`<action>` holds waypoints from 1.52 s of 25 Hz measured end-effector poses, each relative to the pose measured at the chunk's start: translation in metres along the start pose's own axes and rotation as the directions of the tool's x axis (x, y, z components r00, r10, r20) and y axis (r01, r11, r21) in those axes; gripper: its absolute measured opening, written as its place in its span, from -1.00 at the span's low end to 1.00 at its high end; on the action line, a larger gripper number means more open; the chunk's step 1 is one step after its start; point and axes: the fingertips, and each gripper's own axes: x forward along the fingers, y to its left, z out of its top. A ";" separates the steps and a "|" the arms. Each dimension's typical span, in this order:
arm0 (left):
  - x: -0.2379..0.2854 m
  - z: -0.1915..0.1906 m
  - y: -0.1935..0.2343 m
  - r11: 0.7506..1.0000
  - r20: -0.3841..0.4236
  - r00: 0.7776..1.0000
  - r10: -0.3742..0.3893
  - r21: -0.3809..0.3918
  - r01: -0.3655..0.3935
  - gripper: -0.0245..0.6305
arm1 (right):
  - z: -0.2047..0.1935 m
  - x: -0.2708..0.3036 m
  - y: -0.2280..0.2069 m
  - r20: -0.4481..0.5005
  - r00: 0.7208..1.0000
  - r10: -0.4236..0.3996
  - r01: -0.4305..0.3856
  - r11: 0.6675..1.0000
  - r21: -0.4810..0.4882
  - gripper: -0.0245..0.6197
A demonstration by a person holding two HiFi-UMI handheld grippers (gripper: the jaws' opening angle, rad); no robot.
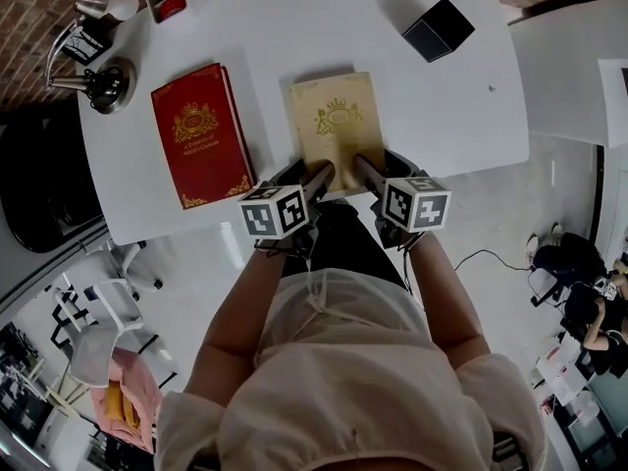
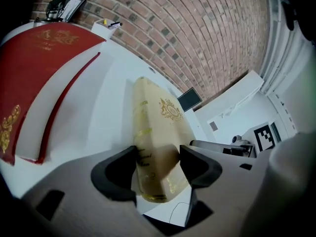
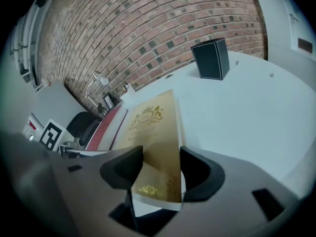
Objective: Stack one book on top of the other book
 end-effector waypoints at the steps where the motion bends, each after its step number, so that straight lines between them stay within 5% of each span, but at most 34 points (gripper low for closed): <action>1: 0.000 0.000 0.000 1.000 0.001 1.000 0.002 0.002 -0.002 -0.09 | 0.000 0.000 0.000 0.001 1.000 0.005 -0.005 1.000 0.001 -0.15; 7: -0.002 -0.009 -0.003 1.000 -0.016 0.999 0.030 -0.003 -0.030 -0.09 | -0.004 -0.004 0.000 -0.045 0.999 0.025 -0.028 0.997 -0.074 -0.18; 11: -0.009 -0.010 -0.017 0.997 0.003 0.999 0.042 0.061 -0.043 -0.09 | -0.003 -0.018 0.001 -0.043 0.998 0.051 -0.056 0.991 -0.125 -0.18; 22: -0.043 0.022 -0.064 0.984 0.161 0.986 0.052 0.162 -0.078 -0.09 | 0.034 -0.061 0.023 0.063 0.990 0.130 -0.119 0.981 -0.154 -0.18; 29: -0.079 0.053 -0.066 0.958 0.219 0.975 0.044 0.268 -0.103 -0.09 | 0.052 -0.066 0.062 0.122 0.978 0.168 -0.145 0.973 -0.178 -0.18; 38: -0.151 0.085 -0.018 0.956 0.243 0.970 0.031 0.277 -0.100 -0.09 | 0.055 -0.041 0.150 0.163 0.969 0.188 -0.152 0.966 -0.210 -0.18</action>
